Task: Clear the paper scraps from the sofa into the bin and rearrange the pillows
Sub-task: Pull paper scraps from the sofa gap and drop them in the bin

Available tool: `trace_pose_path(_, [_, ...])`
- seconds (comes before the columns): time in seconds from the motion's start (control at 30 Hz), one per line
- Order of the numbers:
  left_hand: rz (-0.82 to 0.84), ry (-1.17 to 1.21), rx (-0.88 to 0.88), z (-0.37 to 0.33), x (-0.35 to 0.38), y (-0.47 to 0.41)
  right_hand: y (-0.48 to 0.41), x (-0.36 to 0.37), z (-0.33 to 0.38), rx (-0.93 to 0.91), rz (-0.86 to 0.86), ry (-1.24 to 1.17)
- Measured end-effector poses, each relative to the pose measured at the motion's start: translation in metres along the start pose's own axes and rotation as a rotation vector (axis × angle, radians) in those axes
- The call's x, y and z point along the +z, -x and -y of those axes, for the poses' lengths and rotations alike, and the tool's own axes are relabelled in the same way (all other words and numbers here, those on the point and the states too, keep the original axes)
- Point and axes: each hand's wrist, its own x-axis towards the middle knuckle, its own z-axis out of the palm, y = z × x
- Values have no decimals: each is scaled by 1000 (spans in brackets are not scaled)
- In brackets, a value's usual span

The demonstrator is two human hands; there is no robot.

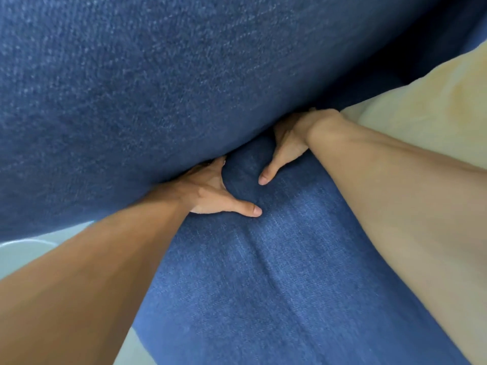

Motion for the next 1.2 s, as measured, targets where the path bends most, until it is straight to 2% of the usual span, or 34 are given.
trace_pose_path(0.17, [-160,57,67,1,13,26,22,6,-3,19,-59,34])
trace_pose_path(0.37, [-375,-197,23,-3,22,57,36,25,-8,-44,-284,-49])
trace_pose_path(0.5, [-476,-220,31,-1,16,69,48,32,-8,-87,-424,-150])
trace_pose_path(0.67, [-543,-368,32,-8,6,82,77,45,-8,-2,-407,-211])
trace_pose_path(0.8, [-564,-313,42,-18,3,114,111,51,-14,58,-443,-327])
trace_pose_path(0.97, [-606,-275,17,-47,-32,167,175,23,-7,79,-556,-404])
trace_pose_path(1.2, [-742,-280,84,-94,-108,268,283,-45,18,100,-703,-313])
